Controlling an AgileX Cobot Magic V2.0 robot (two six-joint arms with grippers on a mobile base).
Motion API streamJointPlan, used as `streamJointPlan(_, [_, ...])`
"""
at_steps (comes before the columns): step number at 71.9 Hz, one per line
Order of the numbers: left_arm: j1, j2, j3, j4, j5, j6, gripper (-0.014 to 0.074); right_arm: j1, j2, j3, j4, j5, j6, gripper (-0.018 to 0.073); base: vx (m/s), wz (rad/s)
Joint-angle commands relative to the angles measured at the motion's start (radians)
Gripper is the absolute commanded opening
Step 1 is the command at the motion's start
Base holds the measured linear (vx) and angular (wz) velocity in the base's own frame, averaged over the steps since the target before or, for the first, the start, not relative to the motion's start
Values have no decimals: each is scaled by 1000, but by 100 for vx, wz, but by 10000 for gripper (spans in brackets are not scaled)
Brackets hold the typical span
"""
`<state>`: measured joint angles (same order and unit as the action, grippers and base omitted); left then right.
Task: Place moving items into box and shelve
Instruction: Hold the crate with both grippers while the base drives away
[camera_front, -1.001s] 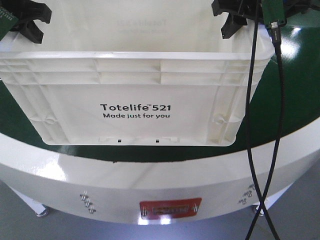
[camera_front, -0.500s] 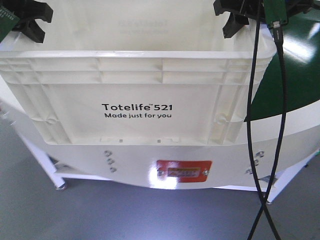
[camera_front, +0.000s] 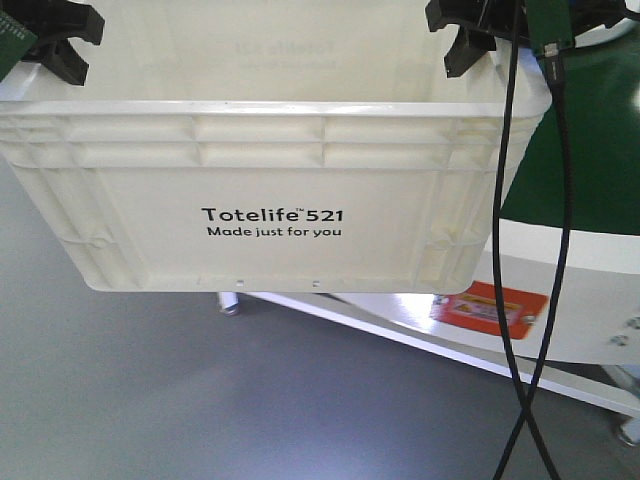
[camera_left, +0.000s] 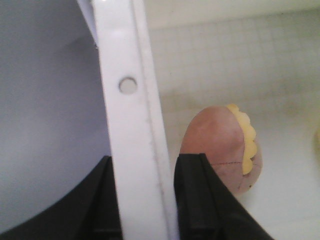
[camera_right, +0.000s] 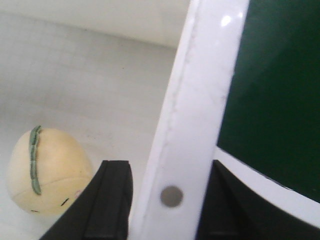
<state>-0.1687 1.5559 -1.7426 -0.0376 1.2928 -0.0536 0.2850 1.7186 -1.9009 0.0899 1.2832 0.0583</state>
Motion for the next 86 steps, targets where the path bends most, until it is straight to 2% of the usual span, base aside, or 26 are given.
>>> streamJointPlan(1, [-1, -60, -36, -16, -95, 8, -1, 0, -65, -38, 18, -54, -26, -3, -18, 65])
streamJointPlan(86, [-1, -60, -36, -16, -94, 8, -1, 0, -65, -38, 18, -53, -26, -3, -12, 56])
